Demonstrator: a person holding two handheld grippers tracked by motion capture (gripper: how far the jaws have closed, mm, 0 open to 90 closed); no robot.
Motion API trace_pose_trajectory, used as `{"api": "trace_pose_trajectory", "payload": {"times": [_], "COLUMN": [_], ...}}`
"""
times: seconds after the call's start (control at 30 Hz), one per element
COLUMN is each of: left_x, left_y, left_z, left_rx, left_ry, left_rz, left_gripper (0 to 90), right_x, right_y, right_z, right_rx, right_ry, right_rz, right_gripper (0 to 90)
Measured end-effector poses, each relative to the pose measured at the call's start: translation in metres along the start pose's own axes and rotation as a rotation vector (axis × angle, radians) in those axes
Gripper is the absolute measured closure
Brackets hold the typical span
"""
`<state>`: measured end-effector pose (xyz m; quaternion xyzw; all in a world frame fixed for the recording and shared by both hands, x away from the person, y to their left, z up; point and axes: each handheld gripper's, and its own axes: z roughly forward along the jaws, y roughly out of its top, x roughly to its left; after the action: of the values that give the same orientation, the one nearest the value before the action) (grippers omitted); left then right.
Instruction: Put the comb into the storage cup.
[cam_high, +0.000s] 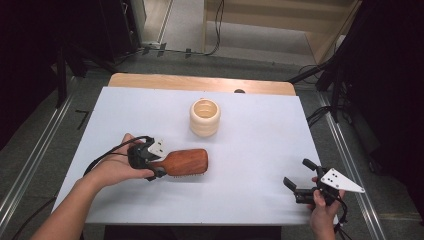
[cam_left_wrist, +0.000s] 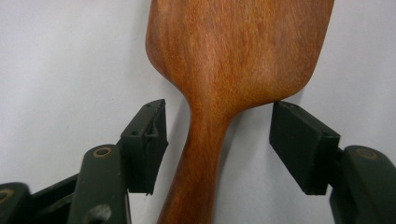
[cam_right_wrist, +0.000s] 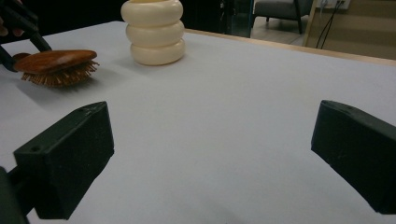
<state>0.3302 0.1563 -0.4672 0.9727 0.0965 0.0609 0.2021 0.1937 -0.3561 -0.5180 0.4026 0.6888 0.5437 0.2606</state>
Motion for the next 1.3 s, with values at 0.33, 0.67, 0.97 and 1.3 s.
{"api": "trace_pose_trajectory", "payload": {"times": [0.33, 0.67, 0.97, 1.3], "left_x": [0.002, 0.005, 0.01, 0.005], "left_y": [-0.002, -0.003, -0.004, -0.003], "left_z": [0.005, 0.009, 0.008, 0.008], "left_rx": [0.015, 0.02, 0.029, 0.038], "left_ry": [0.006, -0.017, -0.069, -0.042], "left_rz": [-0.01, -0.025, -0.037, 0.004], "left_gripper": [47.3, 56.1, 66.2, 72.6], "right_x": [0.0, 0.0, 0.0, 0.001], "right_y": [0.0, 0.0, 0.0, 0.0], "right_z": [0.0, 0.0, 0.0, 0.001], "right_rx": [0.001, 0.001, 0.004, 0.009], "right_ry": [0.001, 0.0, 0.001, 0.0], "right_rz": [0.0, -0.001, 0.001, -0.003], "right_gripper": [0.0, 0.0, 0.0, 0.0]}}
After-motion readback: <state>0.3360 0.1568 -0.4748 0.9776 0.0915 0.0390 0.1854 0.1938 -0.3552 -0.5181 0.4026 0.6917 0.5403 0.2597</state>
